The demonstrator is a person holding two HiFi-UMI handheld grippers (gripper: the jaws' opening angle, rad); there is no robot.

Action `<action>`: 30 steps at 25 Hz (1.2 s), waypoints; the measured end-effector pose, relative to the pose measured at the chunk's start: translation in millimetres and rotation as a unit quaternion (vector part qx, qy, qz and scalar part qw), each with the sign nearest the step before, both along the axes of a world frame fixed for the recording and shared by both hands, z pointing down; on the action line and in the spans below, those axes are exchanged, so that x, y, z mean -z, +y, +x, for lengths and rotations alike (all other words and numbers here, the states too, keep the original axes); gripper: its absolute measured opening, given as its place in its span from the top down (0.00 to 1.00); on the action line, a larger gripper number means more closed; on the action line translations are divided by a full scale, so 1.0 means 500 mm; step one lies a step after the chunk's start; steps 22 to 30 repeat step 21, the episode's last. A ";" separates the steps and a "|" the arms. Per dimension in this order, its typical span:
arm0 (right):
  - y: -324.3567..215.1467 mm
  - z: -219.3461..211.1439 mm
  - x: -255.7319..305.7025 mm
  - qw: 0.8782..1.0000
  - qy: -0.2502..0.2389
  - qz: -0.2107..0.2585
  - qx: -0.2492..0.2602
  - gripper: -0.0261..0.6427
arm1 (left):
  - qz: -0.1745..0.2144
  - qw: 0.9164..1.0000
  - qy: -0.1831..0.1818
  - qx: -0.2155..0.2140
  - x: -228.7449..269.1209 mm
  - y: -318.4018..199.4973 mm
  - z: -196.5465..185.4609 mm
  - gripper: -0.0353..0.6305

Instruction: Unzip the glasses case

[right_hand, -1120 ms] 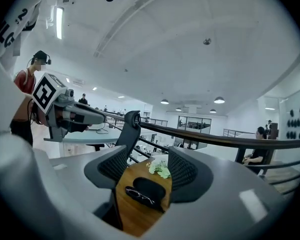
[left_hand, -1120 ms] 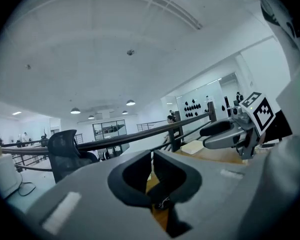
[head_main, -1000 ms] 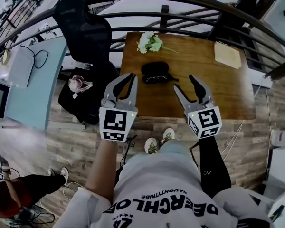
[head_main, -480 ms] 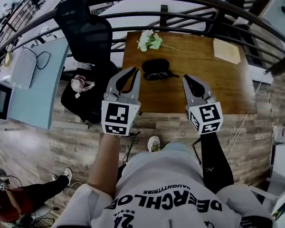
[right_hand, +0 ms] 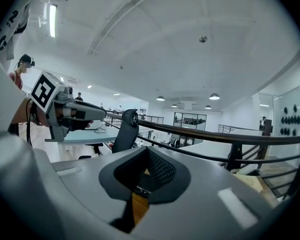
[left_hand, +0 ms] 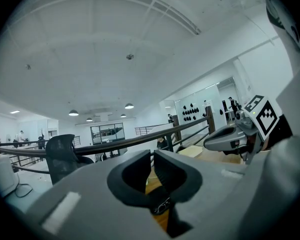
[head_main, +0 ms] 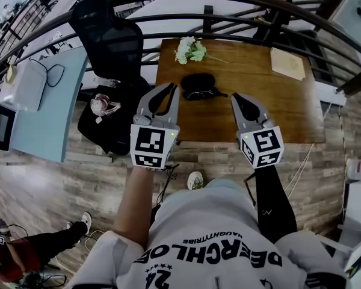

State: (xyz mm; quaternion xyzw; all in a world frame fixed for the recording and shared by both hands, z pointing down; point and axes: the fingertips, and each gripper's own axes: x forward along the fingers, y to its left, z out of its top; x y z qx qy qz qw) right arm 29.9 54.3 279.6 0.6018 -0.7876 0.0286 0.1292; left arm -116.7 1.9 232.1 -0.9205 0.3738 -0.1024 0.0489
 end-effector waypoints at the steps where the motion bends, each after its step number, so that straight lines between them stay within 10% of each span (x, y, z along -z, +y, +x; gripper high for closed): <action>1: 0.000 0.001 0.001 1.000 0.001 0.000 -0.001 0.92 | -0.001 1.000 0.001 0.000 0.000 0.000 -0.001 0.90; 30: 0.001 0.015 -0.003 1.000 0.004 -0.002 -0.010 0.92 | -0.011 1.000 0.009 0.002 -0.012 -0.002 0.002 0.90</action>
